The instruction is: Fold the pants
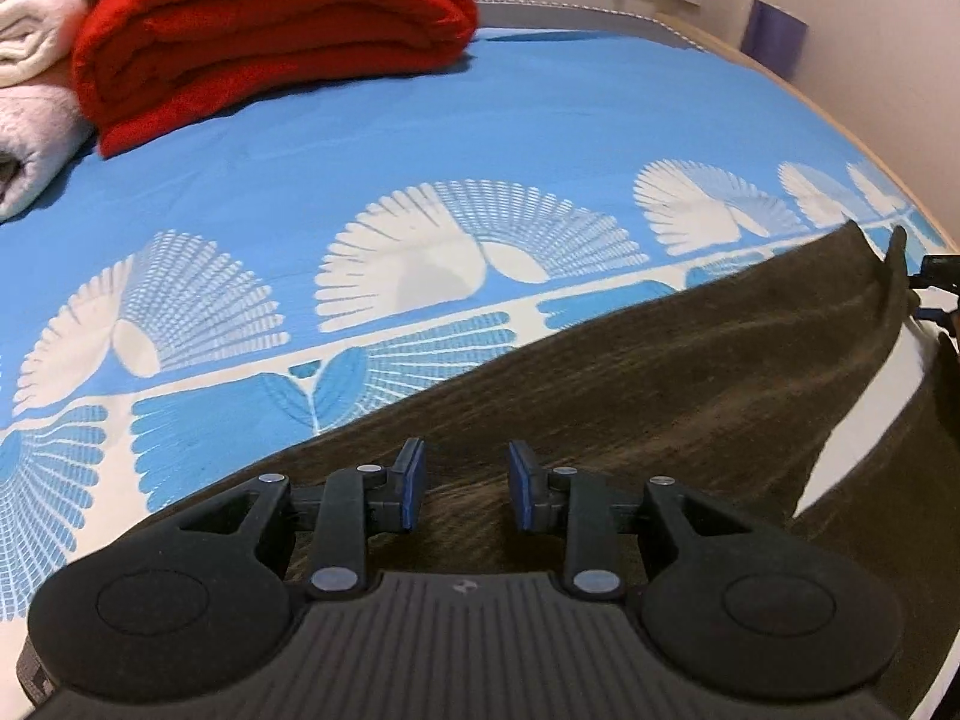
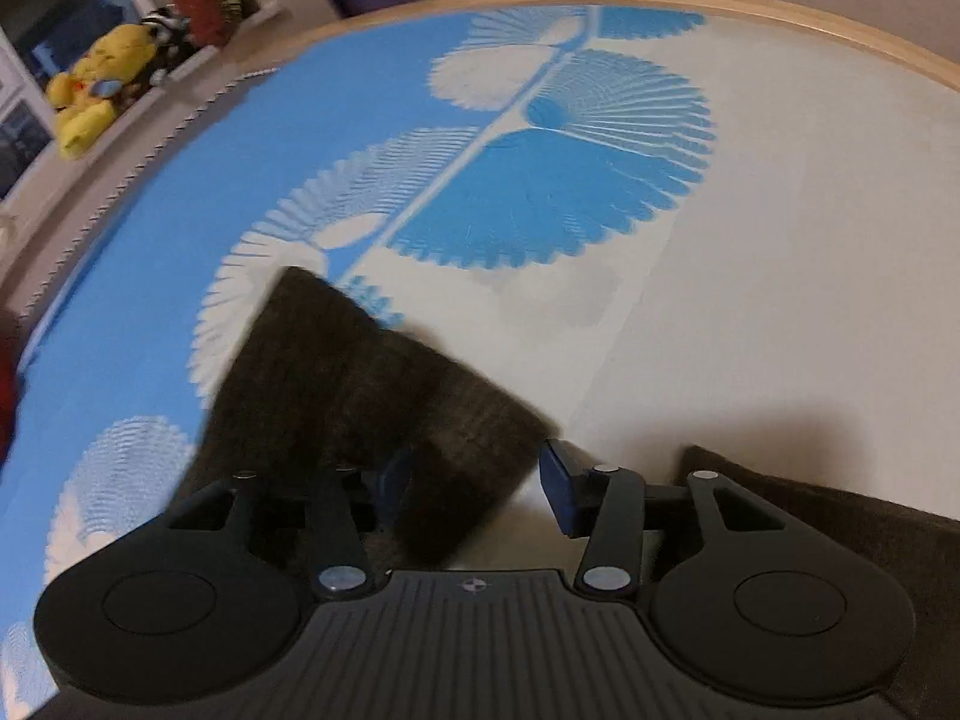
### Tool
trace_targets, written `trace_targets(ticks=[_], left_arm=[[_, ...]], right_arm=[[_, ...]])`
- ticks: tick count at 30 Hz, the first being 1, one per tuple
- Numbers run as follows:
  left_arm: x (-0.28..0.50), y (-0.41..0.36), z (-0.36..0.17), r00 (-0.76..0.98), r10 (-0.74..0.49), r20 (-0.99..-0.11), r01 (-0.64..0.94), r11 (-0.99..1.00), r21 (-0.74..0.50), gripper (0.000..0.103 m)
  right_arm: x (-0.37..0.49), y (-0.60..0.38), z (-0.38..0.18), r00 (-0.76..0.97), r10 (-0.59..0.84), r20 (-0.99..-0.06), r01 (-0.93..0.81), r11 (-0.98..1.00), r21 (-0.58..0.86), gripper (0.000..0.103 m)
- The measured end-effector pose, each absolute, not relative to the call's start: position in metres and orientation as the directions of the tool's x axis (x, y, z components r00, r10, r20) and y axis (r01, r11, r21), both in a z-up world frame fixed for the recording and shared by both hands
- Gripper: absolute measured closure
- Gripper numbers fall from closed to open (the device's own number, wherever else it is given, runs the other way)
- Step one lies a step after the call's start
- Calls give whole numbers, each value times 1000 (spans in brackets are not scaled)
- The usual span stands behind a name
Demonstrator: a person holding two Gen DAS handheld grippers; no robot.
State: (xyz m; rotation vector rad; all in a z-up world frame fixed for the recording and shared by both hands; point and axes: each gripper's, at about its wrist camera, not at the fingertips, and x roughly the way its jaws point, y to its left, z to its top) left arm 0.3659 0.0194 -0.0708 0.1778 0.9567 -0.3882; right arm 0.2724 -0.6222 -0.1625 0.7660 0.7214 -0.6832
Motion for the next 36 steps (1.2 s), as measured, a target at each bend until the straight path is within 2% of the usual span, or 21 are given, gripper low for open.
trace_targets(ticks=[1,5,6,7,8,10,12,14,15,18,19,20,22,24,26,28,29,31,34,36], left_arm=[[366,20,-70,515,-241,-823,399,917,-19,70],[364,21,-69,519,-233,-822,404,915,-4,70],[364,22,-68,522,-230,-822,404,915,1,70],[364,23,-68,525,-224,-821,401,916,6,70],[363,24,-68,529,-219,-820,395,918,10,70],[363,28,-66,536,-214,-817,387,922,13,70],[362,32,-65,542,-211,-813,384,923,16,70],[362,37,-63,546,-203,-813,375,927,21,70],[363,39,-63,547,-196,-814,367,930,23,70],[365,46,-62,551,-164,-818,335,941,37,70],[365,48,-63,551,-155,-820,329,943,43,70],[365,51,-63,549,-145,-823,324,945,51,70],[365,56,-67,543,-113,-832,310,948,74,69],[367,67,-71,535,-72,-842,276,957,93,68],[371,83,-74,530,-30,-848,208,973,96,64],[375,104,-75,525,8,-851,123,989,85,59],[377,114,-76,521,26,-853,77,994,77,56],[380,139,-77,511,47,-858,-16,999,45,55],[382,172,-82,495,45,-868,-125,992,-20,52],[382,191,-86,487,57,-871,-185,982,-40,38]], right_arm=[[273,-623,-163,584,-261,-768,752,531,391,43],[274,-619,-165,556,-266,-787,765,533,361,43],[279,-616,-165,541,-279,-794,768,549,331,45],[283,-612,-165,522,-297,-800,773,561,296,65],[280,-610,-165,516,-304,-801,774,566,284,98],[270,-609,-156,541,-290,-790,767,555,322,99],[266,-608,-124,631,-318,-708,717,587,375,100],[259,-608,-91,679,-375,-631,681,642,352,100],[255,-615,-92,624,-410,-666,727,617,302,100],[226,-653,-145,275,-411,-869,929,346,130,98],[218,-660,-152,263,-410,-874,944,297,145,89],[217,-663,-151,250,-429,-868,948,289,130,78],[224,-659,-135,224,-508,-832,945,321,59,73],[231,-645,-114,236,-611,-756,941,338,20,71],[237,-631,-97,308,-643,-701,927,370,67,70],[249,-617,-87,445,-600,-665,873,456,173,67],[257,-610,-86,503,-550,-667,837,503,217,60],[280,-603,-96,615,-373,-695,746,560,359,54],[311,-599,-126,593,-211,-777,731,545,410,53],[322,-595,-143,537,-207,-818,768,521,373,53]])
